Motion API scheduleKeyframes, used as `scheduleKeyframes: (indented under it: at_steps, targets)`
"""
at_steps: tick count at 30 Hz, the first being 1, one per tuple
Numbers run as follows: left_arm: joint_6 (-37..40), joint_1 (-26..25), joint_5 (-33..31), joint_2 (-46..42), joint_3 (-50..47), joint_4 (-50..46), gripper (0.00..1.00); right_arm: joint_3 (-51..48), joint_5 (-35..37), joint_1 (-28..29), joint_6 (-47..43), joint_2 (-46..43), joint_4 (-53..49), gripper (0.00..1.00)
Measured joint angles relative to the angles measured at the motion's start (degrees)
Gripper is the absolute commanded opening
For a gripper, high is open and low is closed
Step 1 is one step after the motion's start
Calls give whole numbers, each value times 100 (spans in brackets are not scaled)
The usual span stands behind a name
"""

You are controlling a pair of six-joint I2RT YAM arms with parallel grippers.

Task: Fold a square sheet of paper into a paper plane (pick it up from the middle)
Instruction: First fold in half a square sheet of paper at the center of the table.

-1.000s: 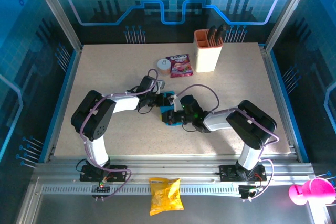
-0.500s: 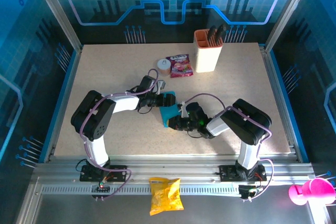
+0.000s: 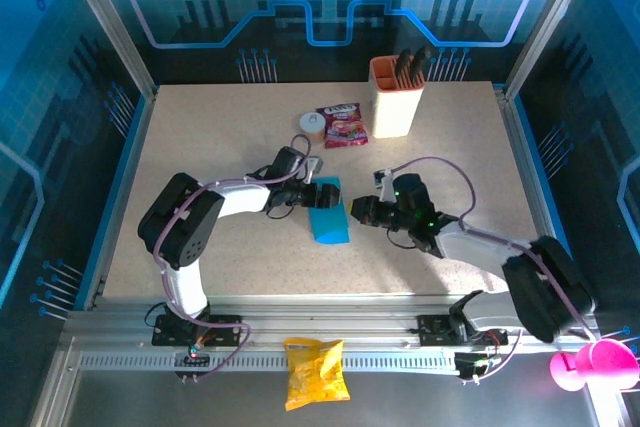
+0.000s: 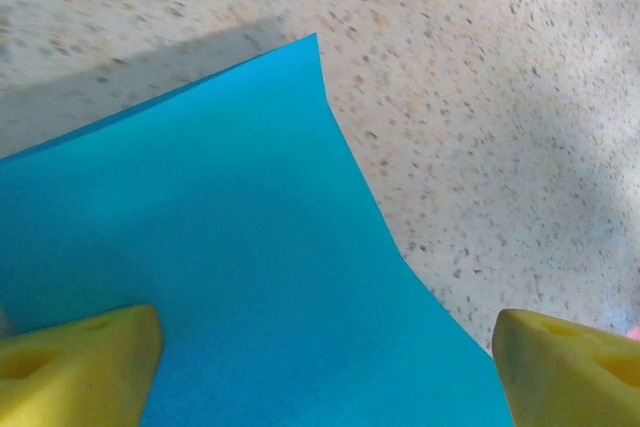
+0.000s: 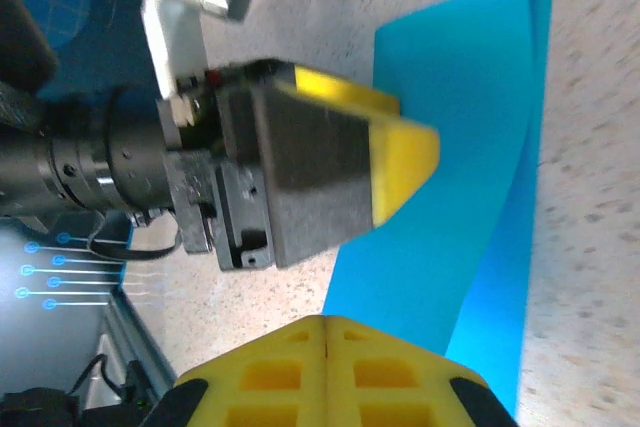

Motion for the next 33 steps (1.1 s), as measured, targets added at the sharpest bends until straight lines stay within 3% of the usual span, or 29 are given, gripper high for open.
scheduleKeyframes:
  at_steps: [6, 11, 21, 33]
  targets:
    - [107, -409, 2, -42, -94, 92, 87, 15, 160, -76, -273, -566, -1014, 3]
    - [107, -553, 0, -264, -393, 166, 87, -103, 177, -22, -271, -590, -1104, 2]
    - [-186, -553, -26, -339, -595, 503, 87, -109, 52, 111, -175, 494, -625, 0]
    - [-199, -553, -46, -380, -719, 680, 87, 409, -461, -181, 186, 1805, 166, 0]
